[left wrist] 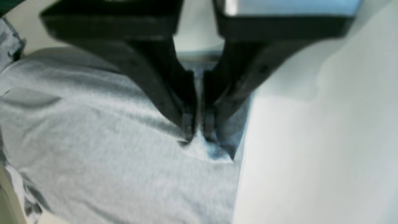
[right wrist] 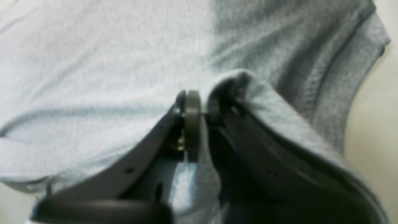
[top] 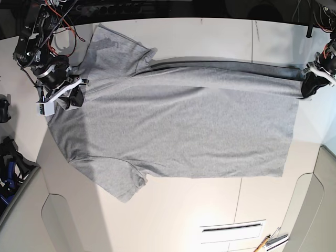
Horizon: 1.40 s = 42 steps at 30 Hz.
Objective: Fold the T-shirt properly
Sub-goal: 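Lift the shoulder corners and drag the shirt toward the robot, then release the shirt with the right gripper and raise it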
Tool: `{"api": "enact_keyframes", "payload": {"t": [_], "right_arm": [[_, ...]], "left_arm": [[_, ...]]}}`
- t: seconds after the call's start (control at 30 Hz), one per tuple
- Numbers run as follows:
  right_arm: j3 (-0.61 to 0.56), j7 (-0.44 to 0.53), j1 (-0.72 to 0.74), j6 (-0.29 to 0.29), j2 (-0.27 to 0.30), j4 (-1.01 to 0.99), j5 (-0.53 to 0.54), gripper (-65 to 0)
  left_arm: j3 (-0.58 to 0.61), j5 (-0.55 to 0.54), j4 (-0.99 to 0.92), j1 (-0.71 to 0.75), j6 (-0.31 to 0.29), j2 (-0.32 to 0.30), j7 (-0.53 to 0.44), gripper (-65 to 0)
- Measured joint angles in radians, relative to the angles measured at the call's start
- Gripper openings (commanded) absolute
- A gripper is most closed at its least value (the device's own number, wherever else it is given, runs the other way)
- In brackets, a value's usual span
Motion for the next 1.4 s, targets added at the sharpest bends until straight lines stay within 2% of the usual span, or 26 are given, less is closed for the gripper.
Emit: {"api": "enact_keyframes", "payload": {"t": [0.23,0.37,0.4,0.43,0.5,0.53,0.57,0.63,0.73,0.8,0.9,0.97,1.17,1.3,1.4], "right_arm": [[0.0,0.032,0.0,0.0,0.0,0.0,0.0,-65.0],[0.0,0.032,0.0,0.0,0.0,0.0,0.0,-65.0],[0.0,0.032,0.0,0.0,0.0,0.0,0.0,-65.0],[0.0,0.022,0.0,0.0,0.0,0.0,0.005,-61.1],[0.0,-0.002,0.0,0.002,0.0,0.0,0.029,-38.7],[0.0,-0.023,0.0,0.005,0.0,0.0,0.047,-31.1],[0.0,-0.034,0.0,0.004,0.0,0.0,0.065,-28.5],[0.0,-0.045,0.0,0.004,0.0,0.002,0.115,-28.9],[0.02,-0.085,-0.001,0.015,0.0,0.05,0.136,-29.1],[0.055,-0.111,-0.003,0.036,0.0,0.108,0.14,-29.1],[0.122,-0.162,-0.01,0.037,0.0,0.2,0.146,-29.2],[0.171,-0.188,-0.034,0.036,0.0,0.251,0.194,-29.2],[0.261,-0.265,-0.195,0.033,-0.003,0.303,0.364,-29.2],[0.26,-0.276,-0.328,0.037,-0.019,0.304,0.408,-29.2],[0.26,-0.277,-0.378,0.037,-0.056,0.302,0.436,-29.2]], "left_arm": [[0.0,0.071,0.0,-0.001,0.0,0.0,0.0,-65.0],[0.0,0.076,0.0,0.0,0.0,0.0,0.0,-65.0],[0.0,0.076,0.0,0.0,0.0,0.0,0.0,-60.9],[0.0,0.076,0.0,0.0,0.0,0.0,0.0,-52.1],[0.0,0.082,0.0,0.0,-0.023,0.0,-0.001,-38.6],[0.0,0.082,0.0,0.0,-0.041,0.0,0.0,-36.3],[0.0,0.08,0.0,0.0,-0.042,0.0,0.0,-36.2],[0.0,0.079,0.0,-0.001,-0.042,0.0,0.0,-36.2],[0.0,0.079,0.0,0.0,-0.039,0.0,0.0,-36.2],[0.0,0.079,0.0,0.0,-0.039,0.0,0.0,-36.2],[0.0,0.079,0.0,0.0,-0.039,0.0,0.0,-36.2],[0.0,0.079,0.0,0.0,-0.039,-0.002,-0.001,-36.2],[0.0,0.079,0.0,0.0,-0.042,-0.023,0.003,-36.2],[0.0,0.078,0.0,0.0,-0.049,-0.037,0.003,-36.2],[0.0,0.069,0.0,0.0,-0.063,-0.034,0.007,-36.2]]}}
